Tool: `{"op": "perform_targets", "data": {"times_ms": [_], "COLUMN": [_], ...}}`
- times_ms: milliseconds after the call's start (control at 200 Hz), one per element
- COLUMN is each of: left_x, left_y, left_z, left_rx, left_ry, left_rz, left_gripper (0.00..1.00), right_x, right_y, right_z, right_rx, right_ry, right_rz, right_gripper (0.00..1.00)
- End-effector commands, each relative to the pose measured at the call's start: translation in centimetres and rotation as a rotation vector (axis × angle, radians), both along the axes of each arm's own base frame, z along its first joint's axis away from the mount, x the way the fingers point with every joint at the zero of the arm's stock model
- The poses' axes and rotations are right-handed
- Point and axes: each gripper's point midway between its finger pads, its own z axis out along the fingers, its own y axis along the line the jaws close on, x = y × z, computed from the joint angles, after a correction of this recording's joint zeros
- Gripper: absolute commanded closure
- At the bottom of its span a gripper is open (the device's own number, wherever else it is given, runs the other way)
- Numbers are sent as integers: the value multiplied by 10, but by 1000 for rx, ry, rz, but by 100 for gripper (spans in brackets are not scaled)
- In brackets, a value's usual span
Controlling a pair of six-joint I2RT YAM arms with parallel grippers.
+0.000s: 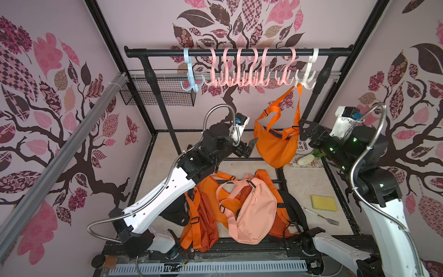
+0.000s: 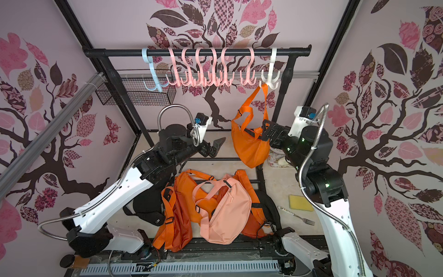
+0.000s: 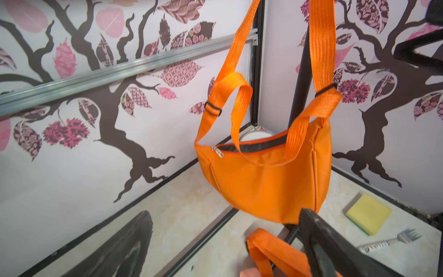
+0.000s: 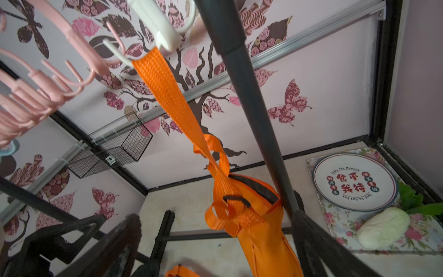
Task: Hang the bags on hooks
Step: Hang the bag on the hook, then pick up the bag from the bag.
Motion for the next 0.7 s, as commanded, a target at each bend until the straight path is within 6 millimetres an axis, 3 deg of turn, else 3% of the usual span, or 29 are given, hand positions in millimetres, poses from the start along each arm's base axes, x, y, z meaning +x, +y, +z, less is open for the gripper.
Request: {"op": "perform_targets", "data": {"times_ms": [0, 140, 360, 545, 695], "left_x": [-11, -25, -36, -43, -50], "left_y": [30, 62, 117, 155, 188], "left_z": [0, -25, -73, -105, -101], "left_rx": [-7, 39, 82, 117, 64], "left_ry": [-52, -16, 4, 25, -29], "left_rz": [60, 131, 310, 457, 584], "left_gripper": [2, 2, 2, 2, 2], "right_x": [-11, -15, -32, -50, -59], "right_y": [16, 27, 67, 105, 148], "right_z": [-39, -104, -196, -230, -241], "right_rx": [13, -35, -154, -249, -358], "right_ry": [84, 215, 387, 400, 360], "right_rz": [94, 143, 261, 392, 511], "right_gripper": [0, 0, 3, 6, 9]}}
